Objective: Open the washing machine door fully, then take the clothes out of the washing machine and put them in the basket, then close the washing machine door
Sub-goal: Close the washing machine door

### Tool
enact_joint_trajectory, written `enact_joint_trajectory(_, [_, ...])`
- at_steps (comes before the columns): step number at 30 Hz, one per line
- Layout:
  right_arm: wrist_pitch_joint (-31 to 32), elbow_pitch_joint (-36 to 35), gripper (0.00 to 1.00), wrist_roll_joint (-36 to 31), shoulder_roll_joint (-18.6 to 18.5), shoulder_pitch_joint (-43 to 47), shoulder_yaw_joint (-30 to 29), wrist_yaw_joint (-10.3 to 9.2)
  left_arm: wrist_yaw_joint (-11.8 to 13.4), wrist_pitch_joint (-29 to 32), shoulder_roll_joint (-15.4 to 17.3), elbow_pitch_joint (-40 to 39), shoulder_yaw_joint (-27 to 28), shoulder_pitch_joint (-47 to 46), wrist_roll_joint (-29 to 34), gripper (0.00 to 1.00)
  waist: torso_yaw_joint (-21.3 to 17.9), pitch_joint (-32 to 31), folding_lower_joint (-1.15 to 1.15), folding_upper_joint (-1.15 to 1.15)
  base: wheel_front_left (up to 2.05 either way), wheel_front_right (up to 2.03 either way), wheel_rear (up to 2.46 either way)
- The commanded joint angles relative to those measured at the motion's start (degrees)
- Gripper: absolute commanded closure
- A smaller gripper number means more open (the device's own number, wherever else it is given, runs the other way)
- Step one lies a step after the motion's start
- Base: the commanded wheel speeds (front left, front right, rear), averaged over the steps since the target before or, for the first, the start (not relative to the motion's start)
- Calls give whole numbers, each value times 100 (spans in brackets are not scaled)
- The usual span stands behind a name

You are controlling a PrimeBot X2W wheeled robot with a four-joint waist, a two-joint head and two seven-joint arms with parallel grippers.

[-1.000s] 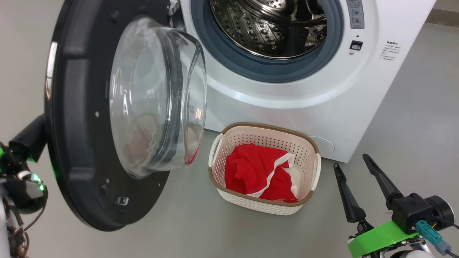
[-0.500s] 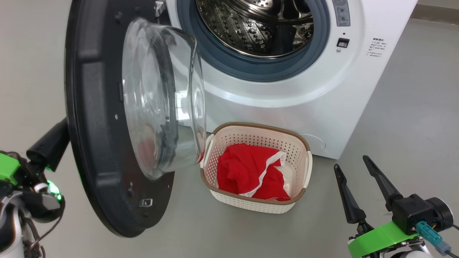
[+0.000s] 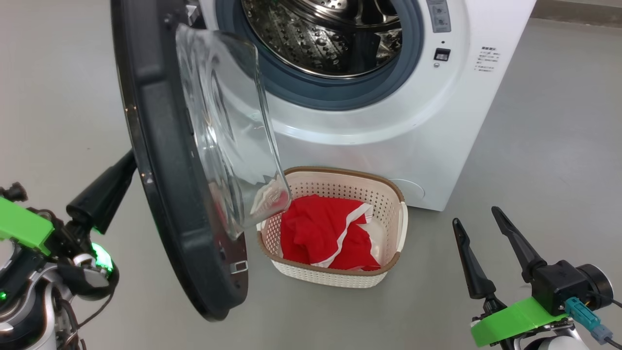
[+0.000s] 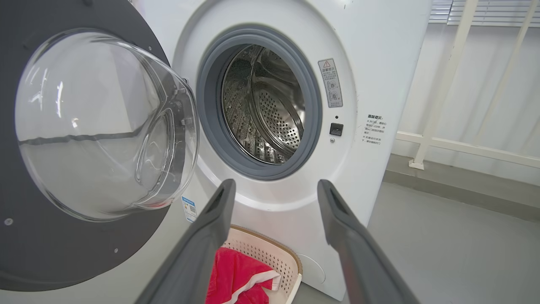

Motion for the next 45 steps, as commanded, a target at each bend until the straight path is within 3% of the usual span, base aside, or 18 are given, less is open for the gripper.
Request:
enact_joint_trajectory(1, [-61,-124,0,42,-24,-185,136,28,14,14,95,-210,75,-8,-59,100,-53,-13,0,0,0,0,0])
enact_joint_trajectory(17, [-78,-66,0,67,-24,-95,91,28,-54,-256,38,-239,-178,144,-396,100,-261,-135,0,0,0,0,0])
enact_joint_trajectory(21, [-83,-73,0,79,-24,-63,78,28,-268,-432,43,-322,-185,219,-296,100,-242,-131,0,0,0,0,0])
enact_joint_trajectory(24, [-87,-67,0,91,-24,-59,69,28,-559,-700,258,-394,-214,300,165,100,-221,-126,0,0,0,0,0])
enact_joint_trajectory(25, [-88,-65,0,94,-24,-58,67,28,-736,-840,449,-413,-301,362,533,82,-214,-121,0,0,0,0,0])
enact_joint_trajectory(27, [-93,-63,0,98,-24,-53,55,28,-1078,-1120,659,-404,-484,477,1112,0,-199,-122,0,0,0,0,0])
enact_joint_trajectory(30, [-96,-60,0,106,-24,-36,34,28,-1556,-1568,924,-405,-702,634,1900,0,-175,-132,0,0,0,0,0])
enact_joint_trajectory(31, [-96,-60,0,106,-24,-36,34,28,-1556,-1568,924,-405,-702,634,1900,0,-175,-132,0,0,0,0,0])
enact_joint_trajectory(36, [-102,-67,0,114,-24,-18,18,28,-2232,-2731,1379,-379,-1079,891,3587,0,-156,-161,0,0,0,0,0])
enact_joint_trajectory(40, [-106,-90,0,113,-24,-16,8,28,-2453,-3722,1584,-324,-1366,1094,4723,0,-169,-157,0,0,0,0,0])
enact_joint_trajectory(45, [-113,-95,0,124,-24,0,-19,28,-2526,-4570,1706,-9,-1683,1399,5594,0,-212,-161,0,0,0,0,0])
